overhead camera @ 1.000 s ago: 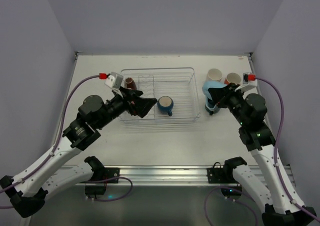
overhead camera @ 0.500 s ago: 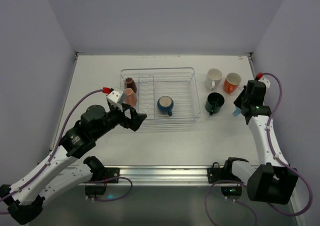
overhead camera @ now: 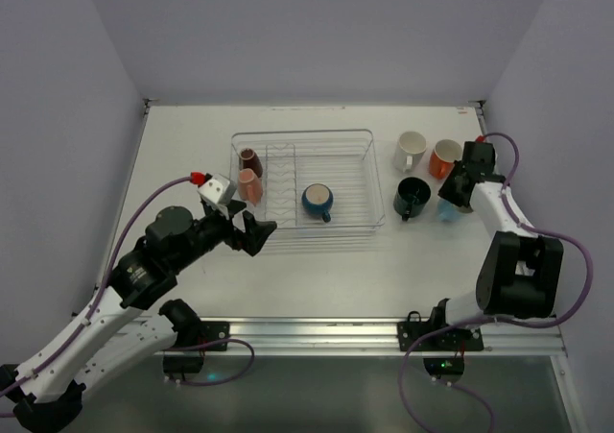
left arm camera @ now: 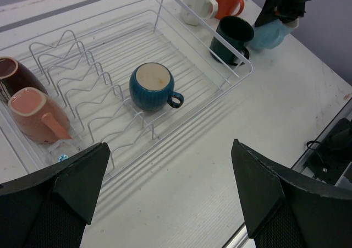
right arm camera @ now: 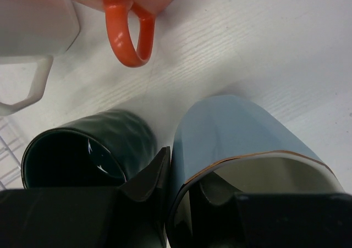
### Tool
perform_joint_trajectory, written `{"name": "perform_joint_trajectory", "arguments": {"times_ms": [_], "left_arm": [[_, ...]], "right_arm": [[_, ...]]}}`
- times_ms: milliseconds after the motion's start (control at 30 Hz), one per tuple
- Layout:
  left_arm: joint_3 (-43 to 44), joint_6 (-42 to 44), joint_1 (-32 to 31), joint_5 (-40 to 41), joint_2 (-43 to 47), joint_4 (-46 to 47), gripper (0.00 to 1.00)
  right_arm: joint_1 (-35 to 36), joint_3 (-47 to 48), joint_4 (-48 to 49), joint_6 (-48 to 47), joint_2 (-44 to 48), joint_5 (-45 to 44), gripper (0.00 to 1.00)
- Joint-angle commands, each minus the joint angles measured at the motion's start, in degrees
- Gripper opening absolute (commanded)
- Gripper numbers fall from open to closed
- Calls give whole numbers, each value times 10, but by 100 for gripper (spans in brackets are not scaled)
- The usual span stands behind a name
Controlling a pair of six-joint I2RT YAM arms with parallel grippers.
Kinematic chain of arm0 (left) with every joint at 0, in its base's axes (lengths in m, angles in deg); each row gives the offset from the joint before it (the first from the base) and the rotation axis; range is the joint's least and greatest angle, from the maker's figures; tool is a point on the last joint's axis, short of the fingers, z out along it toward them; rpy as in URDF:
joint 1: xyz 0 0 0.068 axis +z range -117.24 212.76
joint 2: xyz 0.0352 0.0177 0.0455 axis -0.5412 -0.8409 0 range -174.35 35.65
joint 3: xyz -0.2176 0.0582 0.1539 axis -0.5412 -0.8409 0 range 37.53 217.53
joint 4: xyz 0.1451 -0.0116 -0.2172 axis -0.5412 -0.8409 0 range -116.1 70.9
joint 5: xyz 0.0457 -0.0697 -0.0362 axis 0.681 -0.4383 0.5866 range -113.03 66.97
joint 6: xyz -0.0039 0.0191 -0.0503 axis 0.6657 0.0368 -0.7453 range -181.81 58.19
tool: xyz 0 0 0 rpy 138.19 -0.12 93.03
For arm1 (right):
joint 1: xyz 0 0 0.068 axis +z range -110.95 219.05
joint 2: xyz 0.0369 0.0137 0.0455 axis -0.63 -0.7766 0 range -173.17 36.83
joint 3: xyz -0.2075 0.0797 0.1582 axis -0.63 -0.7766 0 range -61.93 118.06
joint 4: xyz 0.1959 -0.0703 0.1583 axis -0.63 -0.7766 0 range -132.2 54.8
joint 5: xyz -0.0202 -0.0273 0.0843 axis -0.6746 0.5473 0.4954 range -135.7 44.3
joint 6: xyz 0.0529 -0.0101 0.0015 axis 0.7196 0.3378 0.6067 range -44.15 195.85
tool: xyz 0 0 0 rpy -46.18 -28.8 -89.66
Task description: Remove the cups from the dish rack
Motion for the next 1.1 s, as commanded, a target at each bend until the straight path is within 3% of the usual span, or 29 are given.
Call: {"name": "perform_joint_trajectory", "arguments": {"times_ms": [0,167,367,400,600,833,933,1067], "left_arm": [[-3,16,4,-22,2,-10,100],[-3,16,5,-20,-5,-11,100],[-2,16,10,-22,-27,-11,100],[-1,14,11,-20,-30,-11,100],[17,-1,11,-13,-72,-4,100],[57,-65,9,-25,-145,32,100],[69,-81,3,-22,-182,60,100],[116,-91,-11,4,-303,92,100]], "right_arm": [[-3,47,45,-14,-23,15,1],[-3,44,52,-6,-42,13,10],[-3,37,55,8,-16,19,49],[-3,37,52,11,-8,23,60],[6,-3,92,41,111,43,83],[20,-104,138,80,297,91,96],[26,-167,193,102,362,127,96],[41,-218,228,134,434,175,96]]}}
